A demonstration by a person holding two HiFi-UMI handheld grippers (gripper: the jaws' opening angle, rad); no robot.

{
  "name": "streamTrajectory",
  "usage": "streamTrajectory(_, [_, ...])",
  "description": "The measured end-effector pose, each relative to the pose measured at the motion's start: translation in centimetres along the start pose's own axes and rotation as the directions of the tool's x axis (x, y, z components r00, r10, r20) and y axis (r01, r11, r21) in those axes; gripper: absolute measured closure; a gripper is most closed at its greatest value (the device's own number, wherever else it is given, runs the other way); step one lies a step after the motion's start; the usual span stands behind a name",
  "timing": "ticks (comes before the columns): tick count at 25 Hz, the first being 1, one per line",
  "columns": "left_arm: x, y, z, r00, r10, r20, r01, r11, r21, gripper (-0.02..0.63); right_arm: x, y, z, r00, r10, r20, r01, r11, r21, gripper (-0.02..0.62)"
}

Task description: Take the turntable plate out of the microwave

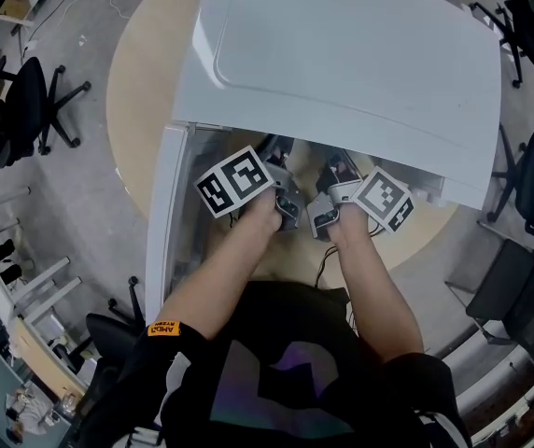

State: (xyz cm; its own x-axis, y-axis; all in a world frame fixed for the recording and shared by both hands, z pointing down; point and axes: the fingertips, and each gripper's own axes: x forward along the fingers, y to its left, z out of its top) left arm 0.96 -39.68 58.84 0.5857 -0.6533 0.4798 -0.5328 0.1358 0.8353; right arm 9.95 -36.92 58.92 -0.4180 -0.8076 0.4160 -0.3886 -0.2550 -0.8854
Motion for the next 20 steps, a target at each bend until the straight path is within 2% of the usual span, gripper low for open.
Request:
streamTrajectory(8, [-0.2,-1.0,-0.3,1.0,-0.027,-0.014,0.027,1.0,-0.001,0.474,1.1,-0.4,0.3,1.0,0.013,0.003,-0.014,0.998,0.058,0.517])
streamTrajectory(17, [-0.6,-2.0,-0.5,0.997,-0.067,-0.034,0.068,0.997,0.039,0.474,2.0,0.2,1.1,0.996,0.081,0.047,-0.087,0.987,0.133,0.518])
streamTrajectory(20, [-0.6,-1.9,-0.9,0.996,-0.07,-0.054,0.072,0.997,0.041,0.474,1.7,0.9,1.7,0.986,0.141,0.085,-0.155,0.971,0.182,0.534])
